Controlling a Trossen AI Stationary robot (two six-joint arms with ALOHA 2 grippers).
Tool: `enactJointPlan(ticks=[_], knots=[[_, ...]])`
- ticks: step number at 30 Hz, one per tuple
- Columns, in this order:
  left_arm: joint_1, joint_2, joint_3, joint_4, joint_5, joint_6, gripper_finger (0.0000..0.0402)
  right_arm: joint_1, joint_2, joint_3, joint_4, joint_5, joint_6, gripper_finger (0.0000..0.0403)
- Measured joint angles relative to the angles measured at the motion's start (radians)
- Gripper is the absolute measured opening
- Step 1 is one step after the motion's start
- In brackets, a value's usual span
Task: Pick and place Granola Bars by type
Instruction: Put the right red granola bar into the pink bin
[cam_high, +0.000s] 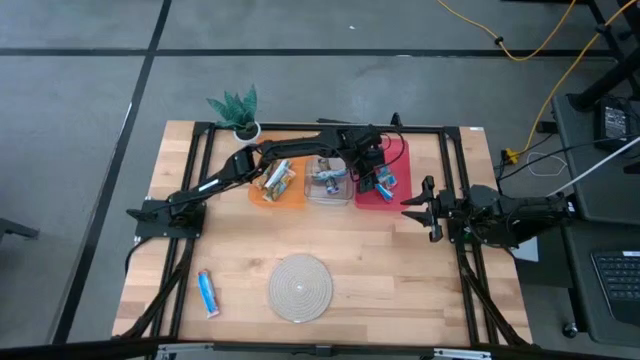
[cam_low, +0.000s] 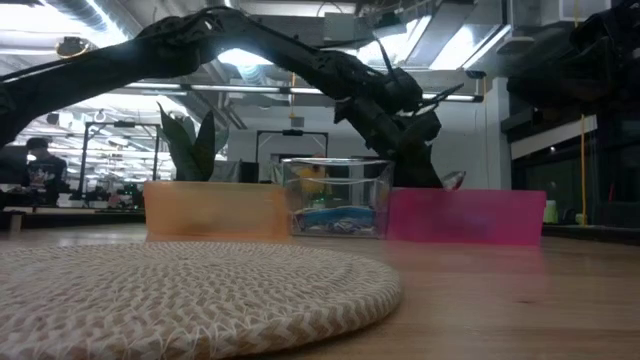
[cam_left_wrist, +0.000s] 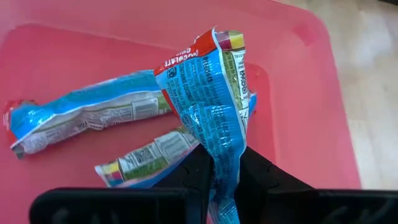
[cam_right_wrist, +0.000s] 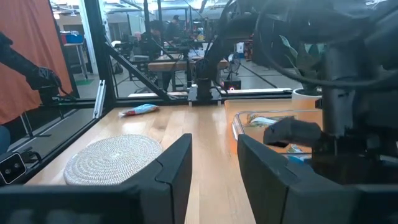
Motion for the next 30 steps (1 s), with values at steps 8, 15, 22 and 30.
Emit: enactJointPlan(ticks=[8, 15, 22, 30], knots=[[-0.011, 0.018, -0.001, 0.009, -0.008, -0.009, 0.0048, 0.0, 0.0, 0.0, 0.0, 0.0, 0.0, 0.0132], [-0.012, 0.016, -0.001, 0.014, -0.03, -0.01, 0.0085, 0.0, 0.0, 0.0, 0.0, 0.0, 0.0, 0.0132], [-0.012, 0.016, -0.001, 0.014, -0.03, -0.01, 0.0139, 0.0, 0.0, 0.0, 0.0, 0.0, 0.0, 0.0132], [-0.016, -0.01, 0.008, 0.006, -0.04, -0.005, 0.0178, 0.0, 0.0, 0.0, 0.0, 0.0, 0.0, 0.0132]])
